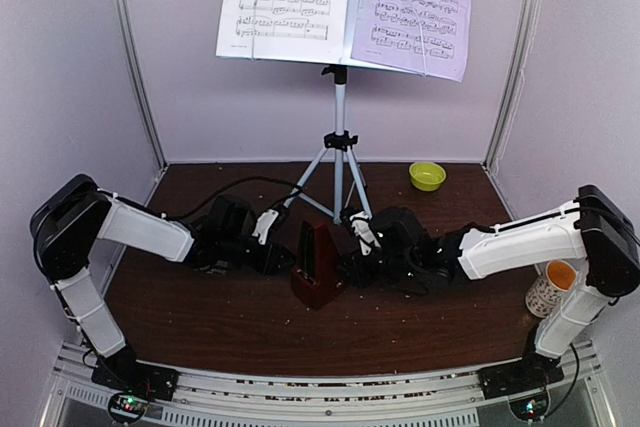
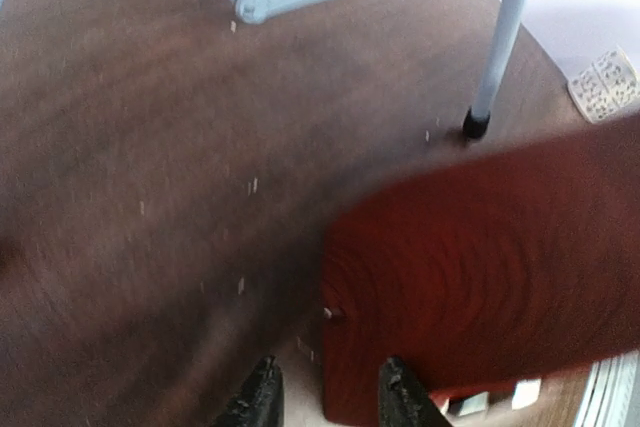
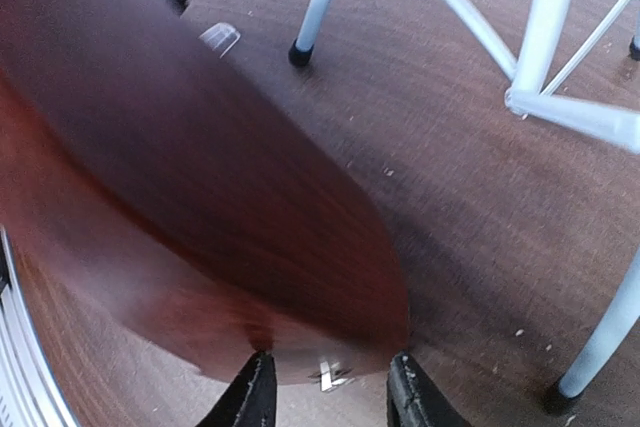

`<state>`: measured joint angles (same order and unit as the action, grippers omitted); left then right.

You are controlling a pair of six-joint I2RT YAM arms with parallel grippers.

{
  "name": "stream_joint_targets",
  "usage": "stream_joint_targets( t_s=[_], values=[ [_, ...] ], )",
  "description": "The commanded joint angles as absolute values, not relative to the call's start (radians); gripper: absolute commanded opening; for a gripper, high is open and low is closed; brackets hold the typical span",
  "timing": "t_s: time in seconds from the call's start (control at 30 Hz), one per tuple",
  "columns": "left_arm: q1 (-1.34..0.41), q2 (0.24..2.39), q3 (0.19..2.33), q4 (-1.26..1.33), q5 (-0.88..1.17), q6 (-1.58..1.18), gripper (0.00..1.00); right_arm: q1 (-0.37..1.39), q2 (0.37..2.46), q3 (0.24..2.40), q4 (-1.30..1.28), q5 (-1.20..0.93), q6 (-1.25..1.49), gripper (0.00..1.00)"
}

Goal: Set up the instrument practice props

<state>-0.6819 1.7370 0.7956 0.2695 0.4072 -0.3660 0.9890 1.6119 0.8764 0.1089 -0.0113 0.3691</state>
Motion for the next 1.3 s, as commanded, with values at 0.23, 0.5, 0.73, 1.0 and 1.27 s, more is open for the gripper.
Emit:
stream_joint_targets(
  t_s=[0.23, 0.5, 0.73, 1.0, 1.27],
  values=[
    [-0.741, 1.664, 0.677, 0.447, 0.479, -0.382, 0.34, 0.949, 1.635, 0.933, 0.107, -0.055, 0.310, 0.48],
    [-0.741, 1.669, 0.643, 0.571, 0.442, -0.419, 0.34, 0.955, 1.487, 0.831, 0.100, -0.085, 0.344, 0.85],
    [-0.758, 1.713, 0.668, 0.622, 0.435, -0.423, 0.33, 1.014, 1.416, 0.837, 0.106, -0.007, 0.404, 1.00],
    [-0.869, 1.750, 0.724, 0.654, 0.456, -0.378, 0.33, 1.058, 1.465, 0.923, 0.076, 0.149, 0.493, 1.00],
    [-0.853, 1.661, 0.541, 0.901, 0.399, -0.413, 0.47, 1.114, 1.493, 0.962, 0.056, 0.336, 0.562, 1.00]
  ],
)
